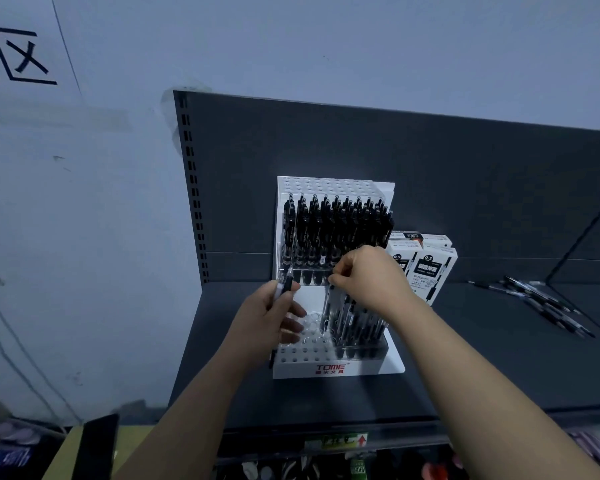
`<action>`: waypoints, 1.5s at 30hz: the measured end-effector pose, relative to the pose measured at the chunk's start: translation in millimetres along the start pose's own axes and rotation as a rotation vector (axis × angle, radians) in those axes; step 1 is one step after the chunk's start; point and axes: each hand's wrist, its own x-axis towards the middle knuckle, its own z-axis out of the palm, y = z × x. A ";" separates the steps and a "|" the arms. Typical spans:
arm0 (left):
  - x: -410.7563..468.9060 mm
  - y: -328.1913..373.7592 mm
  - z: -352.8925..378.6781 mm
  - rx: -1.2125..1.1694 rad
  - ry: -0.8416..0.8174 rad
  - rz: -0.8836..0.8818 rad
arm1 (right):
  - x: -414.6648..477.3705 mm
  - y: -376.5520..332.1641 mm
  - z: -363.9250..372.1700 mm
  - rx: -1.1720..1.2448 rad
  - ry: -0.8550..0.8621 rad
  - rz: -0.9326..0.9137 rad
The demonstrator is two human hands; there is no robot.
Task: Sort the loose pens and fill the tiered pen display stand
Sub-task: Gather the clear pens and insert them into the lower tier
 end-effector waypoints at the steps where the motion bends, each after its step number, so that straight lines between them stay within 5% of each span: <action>1: -1.2 2.2 0.2 -0.002 -0.022 -0.003 | -1.9 0.8 -2.2 0.043 0.044 -0.016; 4: -3.8 6.6 4.3 0.071 -0.056 0.022 | -9.8 -0.9 -9.7 0.333 0.094 -0.058; 9: -3.8 9.1 17.5 0.124 -0.133 0.028 | -18.9 -7.5 -11.6 0.602 -0.142 -0.070; 18: -10.0 0.6 14.1 0.257 -0.008 0.084 | -18.6 19.7 -17.5 0.868 0.098 0.109; 20: -12.3 4.5 12.9 0.298 0.040 0.140 | -21.1 21.1 -16.5 0.840 0.154 0.067; 24: -15.3 15.7 10.6 0.221 0.117 0.183 | -27.3 15.2 -22.2 0.386 0.186 -0.174; 31: -22.5 46.8 17.9 0.052 0.184 0.281 | -31.8 -11.3 -31.0 0.177 0.155 -0.441; 38: -24.3 33.2 7.7 0.172 0.237 0.224 | -35.4 -3.3 -41.7 0.533 0.326 -0.186; 45: -21.1 12.4 10.9 0.147 0.228 0.146 | -33.9 9.2 -25.0 0.493 0.146 -0.079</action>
